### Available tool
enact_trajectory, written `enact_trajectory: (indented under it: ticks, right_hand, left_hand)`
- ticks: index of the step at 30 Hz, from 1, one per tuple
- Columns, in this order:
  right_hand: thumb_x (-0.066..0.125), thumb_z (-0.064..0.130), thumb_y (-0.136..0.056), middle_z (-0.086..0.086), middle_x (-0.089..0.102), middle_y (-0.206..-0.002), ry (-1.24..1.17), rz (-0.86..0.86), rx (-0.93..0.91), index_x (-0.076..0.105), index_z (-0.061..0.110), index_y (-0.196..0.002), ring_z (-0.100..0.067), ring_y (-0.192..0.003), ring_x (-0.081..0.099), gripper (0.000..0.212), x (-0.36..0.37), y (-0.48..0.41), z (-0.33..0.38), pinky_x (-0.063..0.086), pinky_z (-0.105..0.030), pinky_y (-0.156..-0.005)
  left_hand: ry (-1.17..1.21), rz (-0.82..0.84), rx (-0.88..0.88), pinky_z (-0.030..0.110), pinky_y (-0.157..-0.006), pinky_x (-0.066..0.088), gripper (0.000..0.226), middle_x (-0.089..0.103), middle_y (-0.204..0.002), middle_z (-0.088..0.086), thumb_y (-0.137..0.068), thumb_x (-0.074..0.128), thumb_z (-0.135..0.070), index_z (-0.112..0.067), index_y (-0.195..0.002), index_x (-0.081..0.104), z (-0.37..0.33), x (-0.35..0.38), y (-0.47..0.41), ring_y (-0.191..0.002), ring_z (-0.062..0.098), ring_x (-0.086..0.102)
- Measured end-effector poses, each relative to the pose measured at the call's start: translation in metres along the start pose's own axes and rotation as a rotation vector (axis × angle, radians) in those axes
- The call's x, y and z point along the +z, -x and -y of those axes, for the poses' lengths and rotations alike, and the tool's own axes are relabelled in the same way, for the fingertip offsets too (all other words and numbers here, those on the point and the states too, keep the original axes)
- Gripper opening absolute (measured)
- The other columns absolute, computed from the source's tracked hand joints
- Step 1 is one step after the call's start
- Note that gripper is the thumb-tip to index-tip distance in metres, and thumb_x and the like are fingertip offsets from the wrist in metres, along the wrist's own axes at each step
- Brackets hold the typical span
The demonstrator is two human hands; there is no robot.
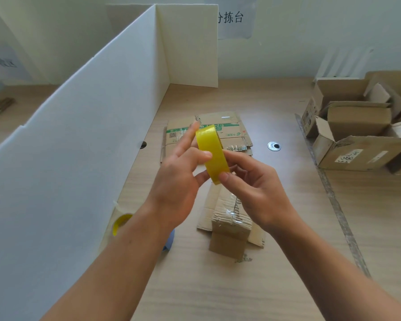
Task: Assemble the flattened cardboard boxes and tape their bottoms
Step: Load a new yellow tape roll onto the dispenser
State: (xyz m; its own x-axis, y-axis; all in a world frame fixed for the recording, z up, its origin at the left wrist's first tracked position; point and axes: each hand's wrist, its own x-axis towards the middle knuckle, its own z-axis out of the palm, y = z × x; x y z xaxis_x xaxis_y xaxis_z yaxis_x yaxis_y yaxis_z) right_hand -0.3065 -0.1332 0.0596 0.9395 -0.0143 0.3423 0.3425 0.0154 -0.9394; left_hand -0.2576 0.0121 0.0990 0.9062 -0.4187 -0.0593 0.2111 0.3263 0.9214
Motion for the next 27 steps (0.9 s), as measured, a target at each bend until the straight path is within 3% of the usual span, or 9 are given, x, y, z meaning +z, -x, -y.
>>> enact_trajectory:
  ticks: [3, 5, 8, 12, 15, 17, 21, 25, 27]
  right_hand:
    - [0.063, 0.017, -0.092, 0.000, 0.070, -0.109, 0.042, -0.054, -0.005, 0.066, 0.038, -0.121, -0.033, -0.100, 0.063, 0.036, 0.002, 0.001, -0.004, 0.050, -0.060, -0.085]
    - [0.063, 0.025, -0.091, 0.000, 0.069, -0.116, 0.059, -0.068, 0.003, 0.066, 0.038, -0.123, -0.033, -0.105, 0.063, 0.034, 0.002, 0.000, -0.006, 0.049, -0.062, -0.085]
    - [0.064, 0.023, -0.091, 0.001, 0.068, -0.123, 0.065, -0.051, 0.014, 0.064, 0.039, -0.126, -0.028, -0.112, 0.063, 0.038, -0.002, 0.000, -0.008, 0.049, -0.061, -0.090]
    - [0.064, 0.017, -0.090, -0.001, 0.068, -0.125, 0.058, -0.046, 0.018, 0.063, 0.035, -0.125, -0.026, -0.111, 0.065, 0.040, -0.005, -0.001, -0.007, 0.052, -0.053, -0.094]
    - [0.065, 0.012, -0.089, 0.003, 0.065, -0.130, 0.010, -0.063, 0.029, 0.066, 0.034, -0.117, -0.010, -0.095, 0.069, 0.036, -0.004, -0.001, -0.005, 0.055, -0.026, -0.081]
    - [0.065, 0.006, -0.090, 0.006, 0.065, -0.127, -0.007, -0.061, 0.028, 0.067, 0.031, -0.114, -0.003, -0.084, 0.067, 0.034, -0.004, -0.001, -0.004, 0.051, -0.015, -0.073]
    - [0.066, 0.004, -0.090, 0.009, 0.069, -0.117, -0.070, -0.102, 0.055, 0.070, 0.027, -0.109, 0.001, -0.077, 0.066, 0.030, -0.006, -0.003, -0.003, 0.050, -0.012, -0.066]
    - [0.071, 0.024, -0.089, 0.006, 0.074, -0.102, -0.045, -0.137, 0.140, 0.074, 0.025, -0.111, -0.004, -0.068, 0.060, 0.022, -0.006, -0.006, -0.004, 0.047, -0.019, -0.059]
    - [0.068, 0.030, -0.088, 0.008, 0.072, -0.089, -0.084, -0.197, 0.181, 0.077, 0.024, -0.104, -0.008, -0.064, 0.056, 0.019, -0.006, -0.010, -0.003, 0.046, -0.024, -0.055]
  left_hand:
    - [-0.025, -0.054, 0.011, 0.055, -0.099, 0.051, 0.042, 0.071, -0.114, 0.015, -0.080, 0.051, -0.014, -0.008, -0.120, 0.065, 0.004, 0.009, 0.001, -0.109, 0.028, 0.067]
    - [-0.015, -0.109, 0.016, 0.057, -0.098, 0.051, 0.030, 0.072, -0.104, 0.019, -0.080, 0.052, -0.016, -0.006, -0.097, 0.074, 0.008, 0.013, 0.002, -0.101, 0.032, 0.069]
    - [-0.016, -0.118, 0.022, 0.054, -0.097, 0.053, 0.028, 0.072, -0.101, 0.022, -0.078, 0.053, -0.018, -0.009, -0.086, 0.078, 0.011, 0.014, 0.000, -0.098, 0.034, 0.069]
    - [-0.006, -0.073, 0.027, 0.047, -0.092, 0.055, 0.031, 0.074, -0.100, 0.018, -0.077, 0.051, -0.016, -0.011, -0.085, 0.080, 0.013, 0.012, -0.004, -0.094, 0.029, 0.071]
    - [-0.017, -0.052, 0.034, 0.037, -0.080, 0.060, 0.032, 0.074, -0.099, 0.018, -0.076, 0.050, -0.016, -0.008, -0.089, 0.078, 0.014, 0.012, -0.007, -0.092, 0.028, 0.071]
    - [-0.044, -0.052, 0.039, 0.034, -0.079, 0.059, 0.032, 0.074, -0.100, 0.018, -0.076, 0.049, -0.014, -0.007, -0.090, 0.077, 0.015, 0.012, -0.008, -0.095, 0.028, 0.071]
    - [-0.119, -0.030, 0.038, 0.039, -0.092, 0.057, 0.035, 0.073, -0.105, 0.017, -0.076, 0.047, -0.013, -0.015, -0.089, 0.080, 0.014, 0.011, -0.009, -0.104, 0.029, 0.069]
    - [-0.252, -0.011, 0.046, 0.047, -0.103, 0.050, 0.037, 0.069, -0.108, 0.023, -0.078, 0.047, -0.013, -0.004, -0.103, 0.072, 0.007, 0.008, -0.010, -0.110, 0.030, 0.064]
    - [-0.365, 0.039, 0.095, 0.033, -0.096, 0.053, 0.037, 0.073, -0.107, 0.008, -0.082, 0.046, -0.011, -0.015, -0.108, 0.073, 0.010, 0.007, -0.007, -0.109, 0.014, 0.065]
